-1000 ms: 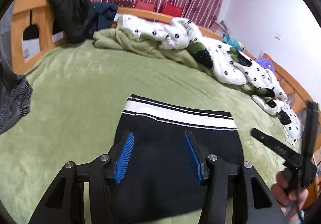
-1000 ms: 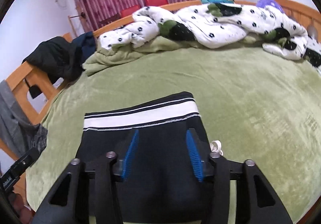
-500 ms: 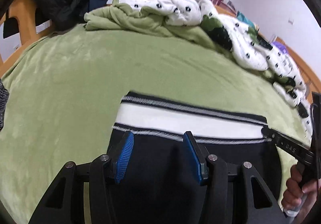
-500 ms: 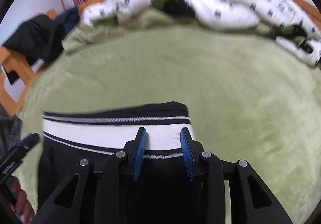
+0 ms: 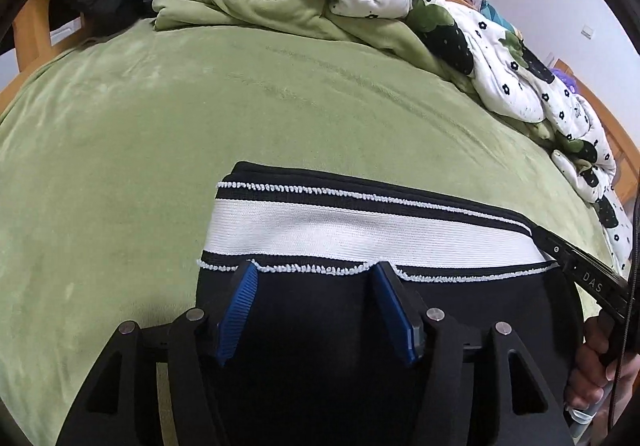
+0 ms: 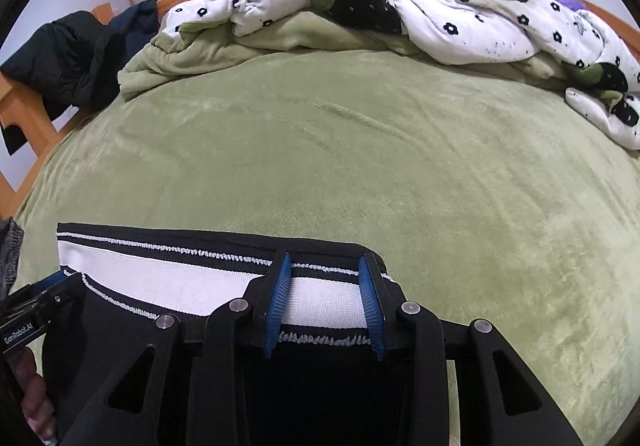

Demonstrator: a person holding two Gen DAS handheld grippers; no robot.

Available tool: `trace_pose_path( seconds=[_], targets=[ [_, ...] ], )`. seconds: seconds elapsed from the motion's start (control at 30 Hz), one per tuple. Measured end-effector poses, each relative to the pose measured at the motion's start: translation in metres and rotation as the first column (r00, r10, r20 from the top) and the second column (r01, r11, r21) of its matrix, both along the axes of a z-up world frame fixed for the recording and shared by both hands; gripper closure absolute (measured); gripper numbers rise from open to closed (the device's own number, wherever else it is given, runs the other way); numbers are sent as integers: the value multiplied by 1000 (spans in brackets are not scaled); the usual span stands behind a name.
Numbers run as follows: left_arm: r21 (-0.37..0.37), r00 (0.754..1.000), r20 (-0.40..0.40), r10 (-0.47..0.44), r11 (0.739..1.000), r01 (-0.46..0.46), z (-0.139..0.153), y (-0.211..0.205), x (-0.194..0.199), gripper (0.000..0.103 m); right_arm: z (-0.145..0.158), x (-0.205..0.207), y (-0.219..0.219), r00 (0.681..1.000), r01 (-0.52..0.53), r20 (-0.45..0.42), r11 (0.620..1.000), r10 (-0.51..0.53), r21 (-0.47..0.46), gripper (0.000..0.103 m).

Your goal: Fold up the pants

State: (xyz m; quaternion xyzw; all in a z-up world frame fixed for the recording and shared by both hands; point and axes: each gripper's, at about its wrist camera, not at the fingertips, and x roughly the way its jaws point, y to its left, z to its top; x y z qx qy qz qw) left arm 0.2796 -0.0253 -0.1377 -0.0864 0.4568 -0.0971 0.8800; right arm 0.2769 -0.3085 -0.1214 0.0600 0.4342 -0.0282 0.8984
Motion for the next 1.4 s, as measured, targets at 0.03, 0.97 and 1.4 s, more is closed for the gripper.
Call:
trace_pose_path(
  seconds=[0.03, 0.97, 1.4],
  targets=[
    [-4, 1000, 4, 1, 1000, -1, 1, 0, -1, 46, 1, -1, 1, 1000, 1, 1, 1000, -1, 0, 69],
    [43, 999, 33, -32, 999, 30, 1, -22, 9, 47, -4, 7, -5, 1000, -29, 13, 998, 28, 59, 65],
    [54, 999, 39, -36, 998, 33, 1, -23, 9, 45, 0, 6, 1, 999, -33, 16, 999, 32, 34, 64]
  ],
)
